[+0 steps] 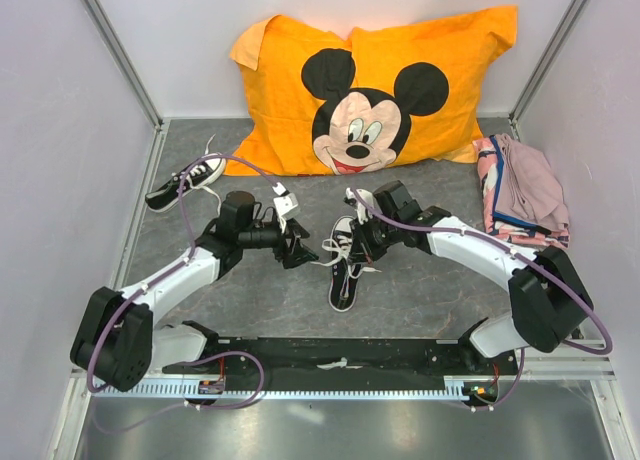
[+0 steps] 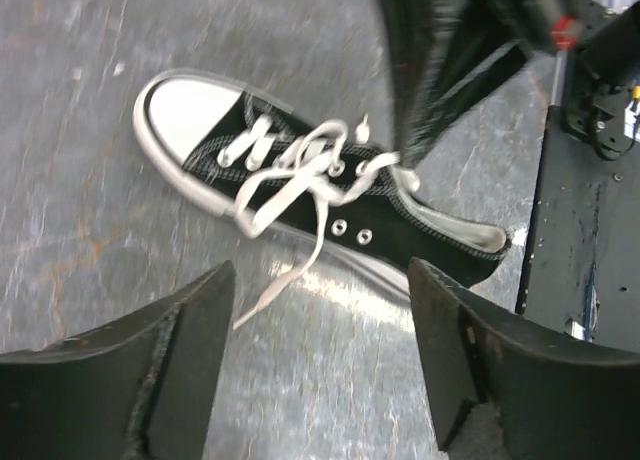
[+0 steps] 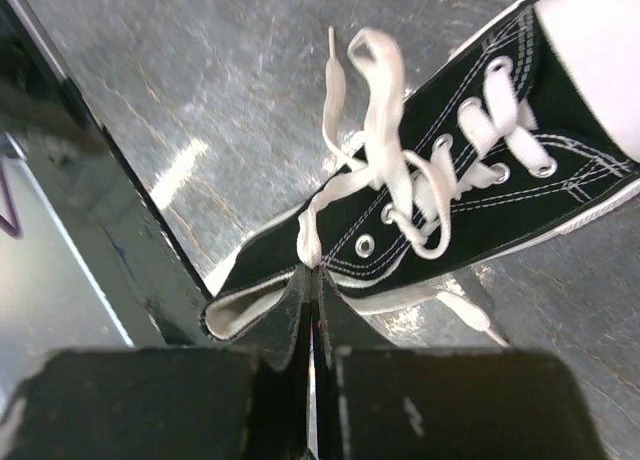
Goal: Tie the shoes
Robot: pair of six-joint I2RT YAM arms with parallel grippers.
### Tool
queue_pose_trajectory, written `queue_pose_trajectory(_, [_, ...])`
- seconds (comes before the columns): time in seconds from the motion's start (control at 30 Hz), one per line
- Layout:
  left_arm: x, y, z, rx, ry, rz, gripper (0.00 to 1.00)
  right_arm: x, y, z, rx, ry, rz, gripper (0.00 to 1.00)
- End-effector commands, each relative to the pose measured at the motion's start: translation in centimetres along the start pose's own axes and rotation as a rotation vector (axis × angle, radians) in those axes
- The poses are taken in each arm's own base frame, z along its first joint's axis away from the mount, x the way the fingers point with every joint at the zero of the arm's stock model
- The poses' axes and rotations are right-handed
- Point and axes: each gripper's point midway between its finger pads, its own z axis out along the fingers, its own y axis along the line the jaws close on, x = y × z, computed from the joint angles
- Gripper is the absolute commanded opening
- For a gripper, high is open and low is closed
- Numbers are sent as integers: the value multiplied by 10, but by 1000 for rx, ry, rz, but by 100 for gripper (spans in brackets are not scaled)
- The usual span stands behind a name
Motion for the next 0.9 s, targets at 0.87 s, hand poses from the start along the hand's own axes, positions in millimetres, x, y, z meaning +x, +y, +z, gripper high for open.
queue_pose_trajectory(0.87, [-15,-17,56,64,-88,128,81,-33,4,-2,-106,-129,200,0])
